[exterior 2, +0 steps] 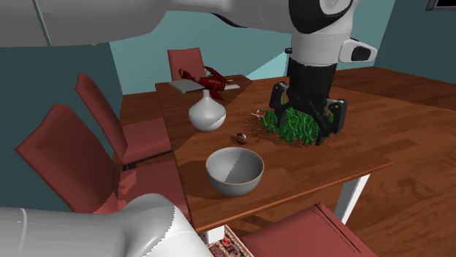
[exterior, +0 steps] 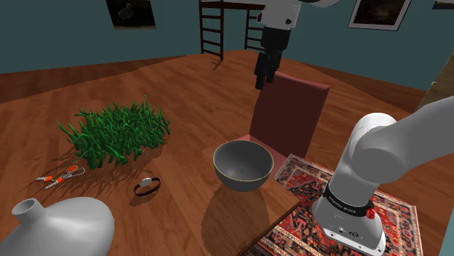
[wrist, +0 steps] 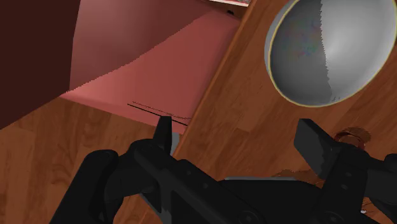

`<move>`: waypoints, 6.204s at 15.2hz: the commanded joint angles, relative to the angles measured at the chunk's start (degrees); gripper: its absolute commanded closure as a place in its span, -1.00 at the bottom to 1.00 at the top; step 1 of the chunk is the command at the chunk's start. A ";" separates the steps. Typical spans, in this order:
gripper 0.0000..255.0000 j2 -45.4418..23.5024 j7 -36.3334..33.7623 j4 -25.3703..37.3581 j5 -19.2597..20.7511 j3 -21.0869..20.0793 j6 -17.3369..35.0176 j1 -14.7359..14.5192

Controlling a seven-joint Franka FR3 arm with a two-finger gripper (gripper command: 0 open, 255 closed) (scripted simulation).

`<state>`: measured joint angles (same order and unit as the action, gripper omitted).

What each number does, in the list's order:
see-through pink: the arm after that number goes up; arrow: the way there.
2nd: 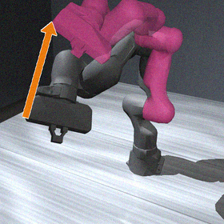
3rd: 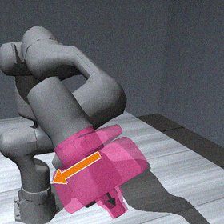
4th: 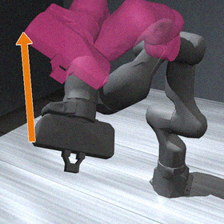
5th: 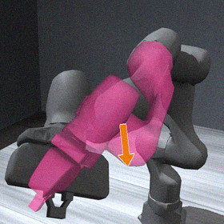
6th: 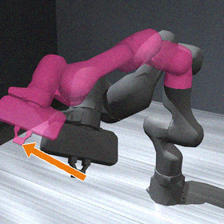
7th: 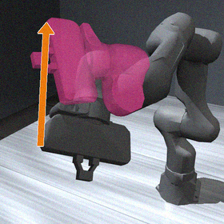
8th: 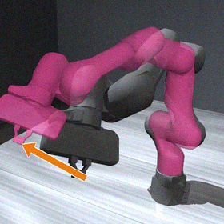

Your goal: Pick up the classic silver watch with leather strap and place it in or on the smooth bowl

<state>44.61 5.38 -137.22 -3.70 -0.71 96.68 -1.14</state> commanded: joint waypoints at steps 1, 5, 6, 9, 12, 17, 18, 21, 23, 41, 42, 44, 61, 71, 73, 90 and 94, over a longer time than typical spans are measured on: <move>-1.00 0.00 0.00 0.00 0.00 0.00 0.00 0.00; -1.00 -8.17 2.89 2.46 -0.76 -1.50 4.50 -2.68; -1.00 -10.22 3.60 3.20 -0.92 -1.90 5.50 -3.31; -1.00 -16.33 5.68 5.71 -1.29 -3.20 8.19 -5.08; -1.00 -22.36 7.64 8.61 -1.45 -4.58 10.43 -6.75; -1.00 -32.19 10.57 14.16 -1.14 -7.12 13.21 -9.28; -1.00 -34.12 11.10 15.36 -0.98 -7.65 13.63 -9.77; -1.00 -39.85 12.55 19.15 -0.27 -9.26 14.64 -11.24; -1.00 -43.62 13.42 21.80 0.38 -10.33 15.10 -12.25; -1.00 -66.10 17.41 35.98 6.81 -15.57 19.08 -19.61; -1.00 -66.34 17.36 35.51 6.89 -15.54 19.78 -19.64; -1.00 -66.48 17.33 35.25 6.93 -15.52 20.18 -19.66; 1.00 -66.13 17.37 35.56 6.83 -15.57 19.53 -19.62; 1.00 -63.23 17.68 39.41 5.94 -15.94 12.89 -19.39; 1.00 -62.78 17.72 40.34 5.81 -16.00 11.51 -19.37; 1.00 -60.88 17.67 50.89 5.21 -16.32 -0.85 -19.50; 1.00 -58.21 18.22 49.53 4.49 -16.32 -2.07 -18.92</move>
<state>-14.84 23.26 -86.60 1.12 -17.07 94.71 -20.38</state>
